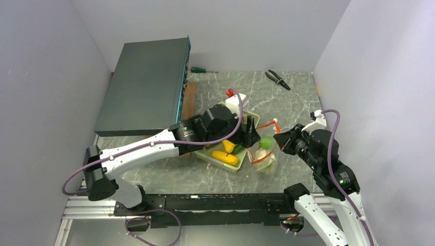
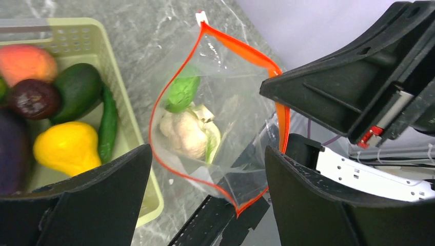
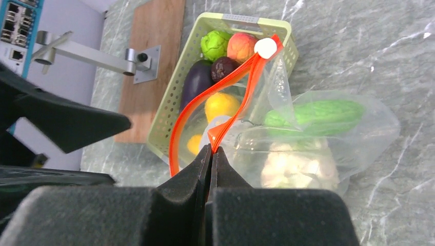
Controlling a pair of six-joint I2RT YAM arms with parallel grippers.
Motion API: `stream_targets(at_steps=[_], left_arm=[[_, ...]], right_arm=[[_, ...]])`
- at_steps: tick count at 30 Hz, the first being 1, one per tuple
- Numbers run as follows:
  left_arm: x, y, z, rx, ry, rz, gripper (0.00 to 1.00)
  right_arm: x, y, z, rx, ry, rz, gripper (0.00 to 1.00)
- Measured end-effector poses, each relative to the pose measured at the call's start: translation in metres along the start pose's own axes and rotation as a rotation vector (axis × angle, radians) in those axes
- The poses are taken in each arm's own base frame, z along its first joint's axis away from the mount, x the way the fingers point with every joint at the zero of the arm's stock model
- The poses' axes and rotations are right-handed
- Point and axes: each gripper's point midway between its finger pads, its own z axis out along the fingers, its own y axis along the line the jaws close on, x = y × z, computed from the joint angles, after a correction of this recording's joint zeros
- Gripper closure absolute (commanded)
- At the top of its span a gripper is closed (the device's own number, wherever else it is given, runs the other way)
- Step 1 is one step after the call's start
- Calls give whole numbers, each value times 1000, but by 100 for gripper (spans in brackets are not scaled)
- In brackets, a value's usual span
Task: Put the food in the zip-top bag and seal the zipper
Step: Pick up the fake fruit from the bin.
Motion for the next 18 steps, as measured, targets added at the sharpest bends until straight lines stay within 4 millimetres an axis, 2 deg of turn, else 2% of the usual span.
stream_targets(at_steps=[5,9,12,18], left_arm=[[-12,14,-33,-53,-52,3,9],[-11,28,-58,-93,-67,-2,8],[-4,41,-64,-152,-22,-4,9],[27,74,-71,-297,92,-25,9]], right_arm=[[-3,-7,2,36,-16,-22,100],[-4,-11,4,54,-15,-46,100],[-4,-15,7,75,-12,-62,100],[1,-19,12,86,0,-69,100]])
